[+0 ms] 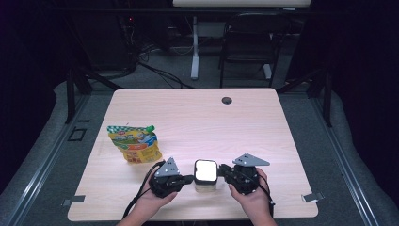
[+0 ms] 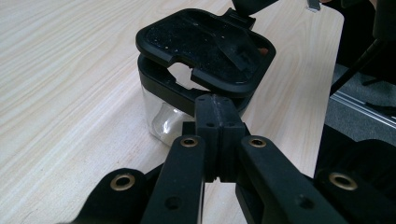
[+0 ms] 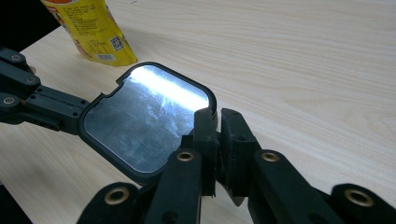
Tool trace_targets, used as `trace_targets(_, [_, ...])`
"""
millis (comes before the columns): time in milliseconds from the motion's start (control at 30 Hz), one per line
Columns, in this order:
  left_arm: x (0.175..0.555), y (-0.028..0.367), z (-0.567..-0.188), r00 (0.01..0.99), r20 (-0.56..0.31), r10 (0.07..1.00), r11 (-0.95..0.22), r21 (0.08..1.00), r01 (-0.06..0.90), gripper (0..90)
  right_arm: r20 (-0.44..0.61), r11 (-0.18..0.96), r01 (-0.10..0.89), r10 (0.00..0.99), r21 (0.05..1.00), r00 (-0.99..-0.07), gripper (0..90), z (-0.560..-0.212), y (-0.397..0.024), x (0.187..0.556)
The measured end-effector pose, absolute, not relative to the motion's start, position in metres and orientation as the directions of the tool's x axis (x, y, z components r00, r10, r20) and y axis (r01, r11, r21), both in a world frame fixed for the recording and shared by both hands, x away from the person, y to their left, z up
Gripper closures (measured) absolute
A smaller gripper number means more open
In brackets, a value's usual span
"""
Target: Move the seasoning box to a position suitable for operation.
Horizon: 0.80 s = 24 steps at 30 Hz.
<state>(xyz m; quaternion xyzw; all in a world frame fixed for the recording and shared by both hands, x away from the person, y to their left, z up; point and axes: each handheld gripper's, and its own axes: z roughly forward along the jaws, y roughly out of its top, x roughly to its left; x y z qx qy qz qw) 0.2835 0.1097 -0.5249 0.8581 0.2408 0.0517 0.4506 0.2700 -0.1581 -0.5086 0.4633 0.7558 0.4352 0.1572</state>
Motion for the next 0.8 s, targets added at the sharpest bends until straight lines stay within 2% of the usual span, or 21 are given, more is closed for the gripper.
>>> trace_targets(167, [0.284,0.111,-0.524,0.878,-0.127,0.461,-0.473,0.802,0.365,90.0,0.157,0.206,0.56,0.833,0.802,-0.531,81.9,-0.509,-0.158,0.269])
trace_targets(600, [0.286,0.11,-0.518,0.878,-0.122,0.463,-0.462,0.812,0.357,90.0,0.128,0.236,0.505,0.801,0.83,-0.585,67.6,-0.504,-0.159,0.258])
trace_targets(800, [0.287,0.111,-0.52,0.875,-0.116,0.47,-0.473,0.804,0.36,90.0,0.106,0.24,0.499,0.816,0.833,-0.569,67.9,-0.506,-0.159,0.258])
